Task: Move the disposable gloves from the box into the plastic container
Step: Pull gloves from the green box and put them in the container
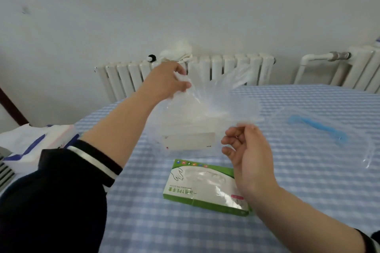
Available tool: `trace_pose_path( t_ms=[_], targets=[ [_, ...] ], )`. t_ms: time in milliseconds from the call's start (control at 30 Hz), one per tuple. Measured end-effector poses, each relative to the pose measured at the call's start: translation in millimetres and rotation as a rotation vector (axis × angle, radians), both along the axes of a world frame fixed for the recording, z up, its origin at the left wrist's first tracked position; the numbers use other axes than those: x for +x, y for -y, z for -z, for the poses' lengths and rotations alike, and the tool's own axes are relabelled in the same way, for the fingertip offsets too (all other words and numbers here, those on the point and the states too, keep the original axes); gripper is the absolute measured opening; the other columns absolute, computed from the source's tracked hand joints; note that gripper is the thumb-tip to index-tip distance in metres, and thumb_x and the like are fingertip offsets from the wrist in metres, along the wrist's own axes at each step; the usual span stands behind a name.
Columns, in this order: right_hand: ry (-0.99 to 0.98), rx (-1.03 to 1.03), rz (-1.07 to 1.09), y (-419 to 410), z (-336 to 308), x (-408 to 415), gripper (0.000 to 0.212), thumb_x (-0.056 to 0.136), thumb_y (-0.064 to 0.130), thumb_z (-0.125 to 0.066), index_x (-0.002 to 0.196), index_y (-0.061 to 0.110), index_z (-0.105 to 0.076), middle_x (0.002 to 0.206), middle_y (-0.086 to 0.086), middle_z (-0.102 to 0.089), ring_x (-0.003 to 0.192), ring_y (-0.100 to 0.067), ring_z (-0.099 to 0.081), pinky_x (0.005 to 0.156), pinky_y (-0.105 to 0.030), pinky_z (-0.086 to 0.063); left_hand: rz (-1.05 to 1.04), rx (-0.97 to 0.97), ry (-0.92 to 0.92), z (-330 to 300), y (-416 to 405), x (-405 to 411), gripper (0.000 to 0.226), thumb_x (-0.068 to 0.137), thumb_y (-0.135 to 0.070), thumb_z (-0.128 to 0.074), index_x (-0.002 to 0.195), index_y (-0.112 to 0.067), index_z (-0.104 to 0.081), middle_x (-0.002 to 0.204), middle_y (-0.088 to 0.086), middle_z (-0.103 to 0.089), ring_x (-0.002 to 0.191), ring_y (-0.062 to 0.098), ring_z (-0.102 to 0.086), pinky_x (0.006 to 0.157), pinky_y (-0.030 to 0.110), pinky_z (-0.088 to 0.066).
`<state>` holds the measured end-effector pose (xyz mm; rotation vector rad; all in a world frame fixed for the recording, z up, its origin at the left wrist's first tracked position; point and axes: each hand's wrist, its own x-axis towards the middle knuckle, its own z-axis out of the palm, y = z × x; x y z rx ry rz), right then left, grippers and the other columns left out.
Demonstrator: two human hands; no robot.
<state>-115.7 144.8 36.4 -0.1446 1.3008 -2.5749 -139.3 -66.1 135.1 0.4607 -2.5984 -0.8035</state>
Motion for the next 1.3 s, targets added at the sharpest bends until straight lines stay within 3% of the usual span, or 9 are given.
trace_pose_path(
  t_ms=[167,400,567,667,734,867,1001,1134,1301],
  targets=[
    [-0.057,0.082,-0.001,1,0,-2,0.027,0.105,0.017,-0.033,0.089,0.014,-0.055,0.067,-0.003,-0.062,0.057,-0.015,-0.055,0.053,-0.026,-0.044,-0.073,-0.219,0.131,15,31,-22,0.033,0.084,-0.032,-0.075,0.107,-0.019,-0.056,0.097,0.003,-0.066,0.072,0.021,-0.061,0.073,0.036,-0.052],
    [-0.096,0.141,-0.027,3,5,-4,0.026,0.105,0.015,-0.035,0.086,0.012,-0.054,0.064,-0.003,-0.061,0.053,-0.015,-0.052,0.050,-0.025,-0.043,-0.149,-0.563,0.276,39,48,-21,0.045,0.086,-0.049,-0.066,0.117,-0.021,-0.049,0.102,0.001,-0.063,0.089,0.022,-0.059,0.068,0.033,-0.044],
    [-0.112,0.121,-0.072,5,10,-3,0.029,0.105,0.014,-0.031,0.087,0.011,-0.053,0.066,-0.006,-0.060,0.053,-0.016,-0.052,0.049,-0.025,-0.043,-0.186,-0.833,0.195,29,37,-10,0.053,0.088,-0.052,-0.062,0.126,-0.018,-0.050,0.124,0.005,-0.054,0.116,0.027,-0.048,0.084,0.040,-0.046],
    [-0.130,0.103,-0.094,6,13,-3,0.030,0.105,0.014,-0.029,0.087,0.010,-0.053,0.067,-0.008,-0.059,0.054,-0.017,-0.052,0.049,-0.026,-0.043,0.005,-0.612,0.177,23,10,-8,0.037,0.089,-0.044,-0.065,0.119,-0.026,-0.055,0.120,-0.001,-0.055,0.106,0.019,-0.052,0.083,0.034,-0.045],
    [-0.132,0.106,-0.107,7,15,-1,0.031,0.105,0.014,-0.029,0.086,0.010,-0.053,0.066,-0.008,-0.059,0.054,-0.018,-0.051,0.049,-0.026,-0.042,0.223,-0.369,0.344,29,-8,-12,0.038,0.089,-0.042,-0.066,0.124,-0.031,-0.054,0.126,-0.004,-0.052,0.104,0.013,-0.052,0.086,0.029,-0.041],
    [-0.133,0.115,-0.137,7,16,2,0.032,0.105,0.015,-0.029,0.085,0.009,-0.053,0.066,-0.009,-0.058,0.054,-0.019,-0.050,0.050,-0.027,-0.041,0.337,-0.381,0.660,48,-10,-30,0.065,0.090,-0.037,-0.067,0.146,-0.038,-0.035,0.154,-0.001,-0.028,0.138,0.021,-0.034,0.113,0.040,-0.031],
    [-0.195,0.161,-0.185,5,17,0,0.032,0.105,0.016,-0.030,0.086,0.009,-0.053,0.066,-0.006,-0.060,0.056,-0.016,-0.052,0.051,-0.026,-0.043,0.347,-0.274,0.827,54,4,-35,0.070,0.087,-0.017,-0.069,0.145,-0.041,-0.037,0.156,-0.004,-0.031,0.135,0.022,-0.038,0.109,0.045,-0.039],
    [-0.427,0.518,-0.302,4,19,-10,0.020,0.099,0.020,-0.050,0.084,0.012,-0.059,0.065,0.004,-0.063,0.058,-0.010,-0.055,0.057,-0.021,-0.046,0.297,-0.345,0.659,38,1,-21,0.051,0.095,0.002,-0.047,0.135,-0.027,-0.055,0.143,-0.005,-0.050,0.125,0.015,-0.050,0.098,0.024,-0.038],
    [-0.770,1.098,-0.545,1,27,-25,0.016,0.081,0.048,-0.070,0.092,0.038,-0.064,0.088,0.020,-0.062,0.077,0.002,-0.054,0.075,-0.021,-0.046,0.056,-0.609,0.178,30,-24,22,0.059,0.090,0.007,-0.037,0.135,-0.026,-0.054,0.132,-0.006,-0.058,0.120,0.017,-0.051,0.089,0.029,-0.041]
  ],
)
